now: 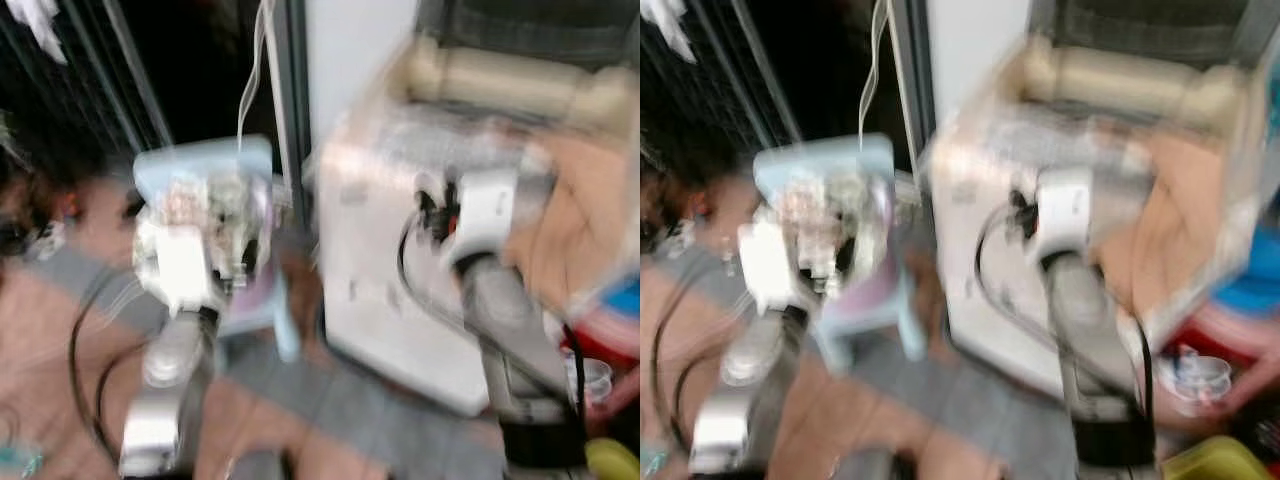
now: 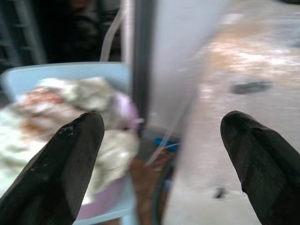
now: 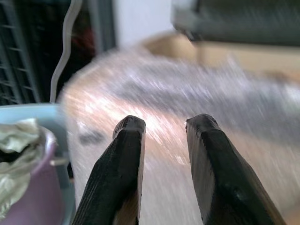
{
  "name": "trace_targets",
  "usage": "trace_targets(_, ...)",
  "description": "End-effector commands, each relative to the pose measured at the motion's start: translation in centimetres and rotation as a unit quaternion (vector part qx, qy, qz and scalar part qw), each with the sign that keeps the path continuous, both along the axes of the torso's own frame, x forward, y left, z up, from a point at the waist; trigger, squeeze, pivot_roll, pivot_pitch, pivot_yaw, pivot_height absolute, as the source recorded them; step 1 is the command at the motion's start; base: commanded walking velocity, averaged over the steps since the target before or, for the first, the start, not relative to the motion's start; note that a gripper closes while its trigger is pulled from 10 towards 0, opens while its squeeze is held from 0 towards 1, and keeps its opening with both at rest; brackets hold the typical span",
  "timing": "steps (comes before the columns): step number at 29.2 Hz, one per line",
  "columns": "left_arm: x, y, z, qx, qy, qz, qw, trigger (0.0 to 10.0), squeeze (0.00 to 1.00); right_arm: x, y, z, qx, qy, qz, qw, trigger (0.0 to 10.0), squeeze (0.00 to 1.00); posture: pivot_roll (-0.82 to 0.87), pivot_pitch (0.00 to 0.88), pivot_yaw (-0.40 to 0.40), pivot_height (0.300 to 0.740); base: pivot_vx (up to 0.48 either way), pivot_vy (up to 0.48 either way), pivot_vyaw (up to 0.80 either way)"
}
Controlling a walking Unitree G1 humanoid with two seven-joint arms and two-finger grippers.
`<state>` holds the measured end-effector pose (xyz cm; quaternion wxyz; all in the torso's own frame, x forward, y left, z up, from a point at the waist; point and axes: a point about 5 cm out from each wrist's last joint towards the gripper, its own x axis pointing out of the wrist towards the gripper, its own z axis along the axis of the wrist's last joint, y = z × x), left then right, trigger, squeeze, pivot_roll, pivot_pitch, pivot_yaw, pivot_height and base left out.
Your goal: Clothes washing
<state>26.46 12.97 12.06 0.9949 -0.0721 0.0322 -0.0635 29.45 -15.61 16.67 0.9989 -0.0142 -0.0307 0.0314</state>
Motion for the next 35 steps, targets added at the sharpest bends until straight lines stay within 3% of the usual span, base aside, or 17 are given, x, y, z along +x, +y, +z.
trace_targets(1, 0.4, 0.2, 0.5, 0.009, -0.006, 0.003, 1.0, 10.0, 0.0, 0.7, 0.0, 0.6, 0.006, -0.003, -0.008, 1.0, 10.0, 0.0, -0.01, 0.071, 0.065, 0.74, 0.0, 0.0, 0.0)
trace_targets(2, 0.5, 0.3, 0.6, 0.009, -0.007, 0.003, 1.0, 10.0, 0.0, 0.7, -0.2, 0.5, 0.009, 0.003, -0.009, 1.0, 10.0, 0.0, -0.01, 0.073, 0.066, 0.74, 0.0, 0.0, 0.0)
trace_targets(3, 0.5, 0.3, 0.7, 0.008, -0.009, 0.003, 1.0, 10.0, 0.0, 0.7, -0.4, 0.3, 0.013, 0.01, -0.011, 1.0, 10.0, 0.15, -0.01, 0.073, 0.069, 0.74, 0.0, 0.0, 0.0)
trace_targets(4, 0.6, 0.3, 0.6, 0.008, -0.009, 0.005, 1.0, 10.0, 0.0, 0.7, -0.7, 0.0, 0.016, 0.011, -0.019, 1.0, 10.0, 1.0, 0.0, 0.077, 0.072, 0.74, 0.0, 0.0, 0.0)
trace_targets(12, 0.2, 0.3, -0.1, -0.005, 0.005, 0.008, 1.0, 10.0, 0.0, 0.5, 0.0, -1.6, 0.01, -0.002, -0.014, 1.0, 10.0, 1.0, 0.02, 0.092, 0.078, 0.74, 0.0, 0.0, 0.0)
trace_targets(13, 0.2, 0.3, -0.1, -0.008, 0.006, 0.007, 1.0, 10.0, 0.0, 0.4, 0.1, -1.6, 0.003, -0.006, -0.01, 1.0, 10.0, 0.69, 0.01, 0.094, 0.072, 0.74, 0.0, 0.0, 0.0)
trace_targets(14, 0.1, 0.4, -0.1, -0.01, 0.006, 0.008, 1.0, 10.0, 0.0, 0.2, 0.1, -1.6, -0.011, -0.009, -0.007, 1.0, 10.0, 0.0, 0.01, 0.094, 0.07, 0.74, 0.0, 0.0, 0.0)
trace_targets(20, -0.2, 0.8, -0.2, -0.008, 0.006, 0.015, 1.0, 10.0, 0.0, -0.8, -0.9, -3.3, -0.055, 0.017, -0.05, 0.997, 10.0, 0.0, -0.01, 0.095, 0.05, 0.74, 0.0, 0.0, 0.0)
trace_targets(23, -0.1, 0.9, -0.1, -0.003, 0.004, 0.012, 1.0, 10.0, 0.0, -2.3, -1.4, -5.3, -0.037, 0.039, -0.073, 0.996, 10.0, 0.0, -0.01, 0.1, 0.058, 0.74, 0.0, 0.0, 0.0)
trace_targets(26, -0.2, 1.0, -0.2, 0.001, 0.006, 0.01, 1.0, 10.0, 0.0, -2.6, -2.2, -5.6, -0.026, 0.06, -0.09, 0.994, 10.0, 0.0, -0.01, 0.1, 0.066, 0.74, 0.0, 0.0, 0.0)
trace_targets(27, -0.2, 1.1, -0.2, 0.001, 0.006, 0.009, 1.0, 10.0, 0.0, -2.6, -2.3, -5.5, -0.022, 0.066, -0.081, 0.994, 10.0, 0.06, -0.01, 0.099, 0.068, 0.74, 0.0, 0.0, 0.0)
trace_targets(28, -0.2, 1.1, -0.2, 0.001, 0.006, 0.008, 1.0, 10.0, 0.0, -2.7, -2.8, -5.5, -0.032, 0.062, -0.093, 0.993, 10.0, 1.0, -0.01, 0.096, 0.07, 0.74, 0.0, 0.0, 0.0)
trace_targets(32, -0.1, 0.9, -0.2, 0.001, 0.006, 0.006, 1.0, 10.0, 0.0, -3.1, -4.7, -6.3, -0.064, 0.061, -0.163, 0.983, 10.0, 1.0, -0.01, 0.096, 0.071, 0.74, 0.0, 0.0, 0.0)
trace_targets(35, -0.1, 0.8, -0.2, 0.001, 0.007, 0.003, 1.0, 10.0, 0.0, -3.0, -5.2, -6.7, -0.078, 0.063, -0.182, 0.978, 10.0, 1.0, 0.0, 0.097, 0.073, 0.74, 0.0, 0.0, 0.0)
